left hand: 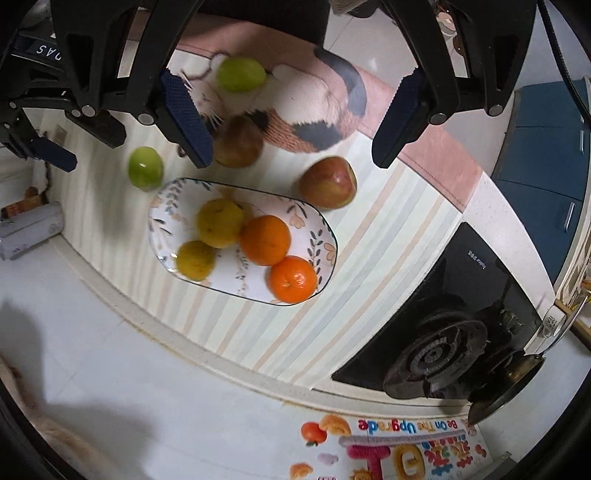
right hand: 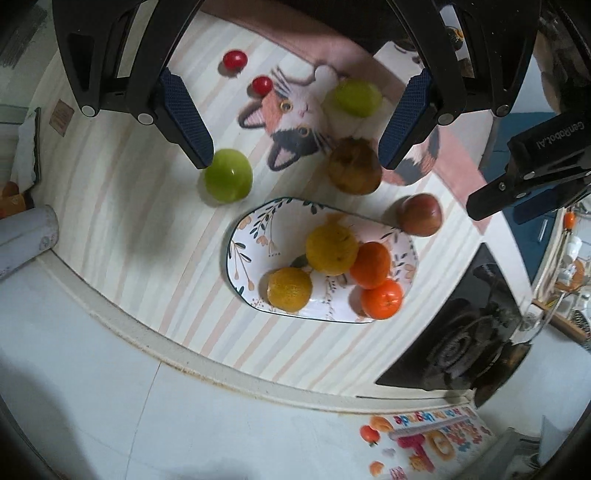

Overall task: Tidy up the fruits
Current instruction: 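Lift both tools back from the plate, then grasp a brown round fruit with the left gripper while the right grasps a green apple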

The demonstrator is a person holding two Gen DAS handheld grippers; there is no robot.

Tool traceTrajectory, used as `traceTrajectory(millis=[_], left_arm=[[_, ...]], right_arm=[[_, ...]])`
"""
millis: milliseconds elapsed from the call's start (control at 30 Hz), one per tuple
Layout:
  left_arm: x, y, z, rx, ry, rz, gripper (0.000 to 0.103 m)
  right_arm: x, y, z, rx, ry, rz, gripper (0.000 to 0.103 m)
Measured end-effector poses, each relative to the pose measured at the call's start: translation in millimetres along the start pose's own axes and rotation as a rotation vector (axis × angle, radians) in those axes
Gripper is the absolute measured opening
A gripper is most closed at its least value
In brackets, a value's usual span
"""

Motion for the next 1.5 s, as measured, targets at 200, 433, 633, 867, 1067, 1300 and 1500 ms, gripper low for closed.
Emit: traceTrajectory(millis=[200, 433, 633, 867, 1067, 1300, 1500], left_arm=[[-41.6, 20.9, -18.8, 0.021, 0.020, -0.045, 0.088], [-76.0, 41.2, -33.6, 0.028, 0.045, -0.083, 0.088], [-92.3, 52.5, -43.8, 0.026, 0.067, -0.106, 0.088], [-101.9, 54.5, -46.8, 0.020, 0.079, -0.129, 0.088], [-99.2, 48.8, -41.9, 0.013, 0.065, -0.140, 0.088], [-54.1, 29.5, -27.6, 0.019, -0.023, -0.110, 0.101], [21.7, 21.3, -27.2, 0.036, -0.037, 0.011, 0.101]], right_arm=[[-44.6, 18.2, -2.0, -0.025, -0.022, -0.056, 0.093], [-83.4, 37.6, -6.6, -0.030, -0.049, -0.106, 0.093], [-104.5, 47.2, -5.6, -0.047, -0.073, -0.129, 0.093], [-118.7, 49.1, -3.4, -0.051, -0.081, -0.150, 0.093], [-107.9, 43.6, -10.8, -0.004, -0.092, -0.142, 0.093], [-39.4, 25.9, -51.2, 0.146, -0.054, -0.065, 0.093], [57.1, 13.6, -81.6, 0.267, -0.052, 0.067, 0.093]])
Point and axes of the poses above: each gripper's, at about its wrist camera, not at the fingertips, and x roughly the way its jaws point, z to its left, y to its underside, the point moved 6 cm from there along x, roughly the way its jaws point, and after that the axes turned 7 degrees about y, right-handed, at the moved point
